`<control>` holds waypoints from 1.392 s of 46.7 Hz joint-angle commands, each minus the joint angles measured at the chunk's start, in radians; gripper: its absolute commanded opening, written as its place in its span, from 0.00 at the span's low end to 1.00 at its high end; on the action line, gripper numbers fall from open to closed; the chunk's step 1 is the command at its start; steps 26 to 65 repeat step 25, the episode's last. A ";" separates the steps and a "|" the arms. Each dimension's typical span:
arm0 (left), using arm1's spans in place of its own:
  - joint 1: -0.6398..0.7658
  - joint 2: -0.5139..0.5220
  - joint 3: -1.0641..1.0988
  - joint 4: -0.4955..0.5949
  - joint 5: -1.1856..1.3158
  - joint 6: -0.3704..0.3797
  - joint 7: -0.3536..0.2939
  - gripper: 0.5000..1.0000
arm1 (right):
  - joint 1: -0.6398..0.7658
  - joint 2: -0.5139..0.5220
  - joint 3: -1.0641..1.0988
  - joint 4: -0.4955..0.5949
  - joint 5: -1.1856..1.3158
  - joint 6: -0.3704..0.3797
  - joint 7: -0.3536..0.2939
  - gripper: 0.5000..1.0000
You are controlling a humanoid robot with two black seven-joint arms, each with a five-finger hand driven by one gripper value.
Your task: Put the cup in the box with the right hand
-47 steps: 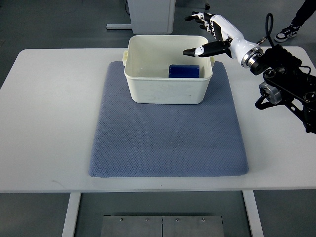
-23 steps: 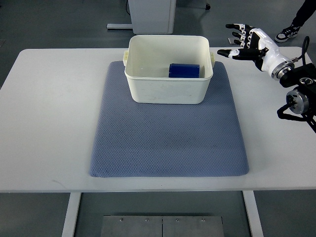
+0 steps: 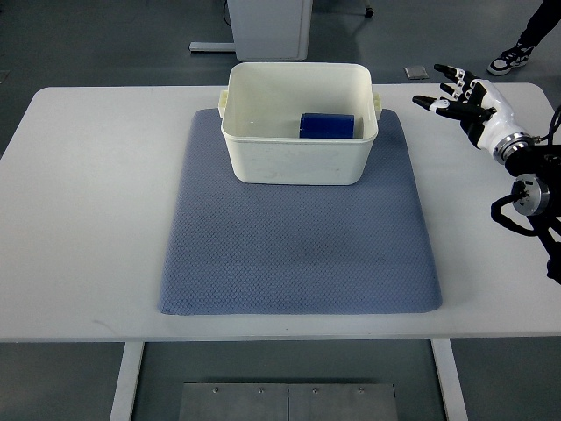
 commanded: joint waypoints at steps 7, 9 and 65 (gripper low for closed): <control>0.000 0.000 -0.001 0.000 0.000 0.001 0.000 1.00 | -0.014 0.030 0.059 -0.010 0.002 -0.009 -0.001 1.00; 0.000 0.000 -0.001 0.000 -0.001 -0.001 0.000 1.00 | -0.016 0.041 0.084 -0.018 0.005 -0.009 -0.001 1.00; 0.000 0.000 -0.001 0.000 0.000 0.001 0.000 1.00 | -0.047 0.111 0.181 -0.065 0.013 -0.008 0.002 1.00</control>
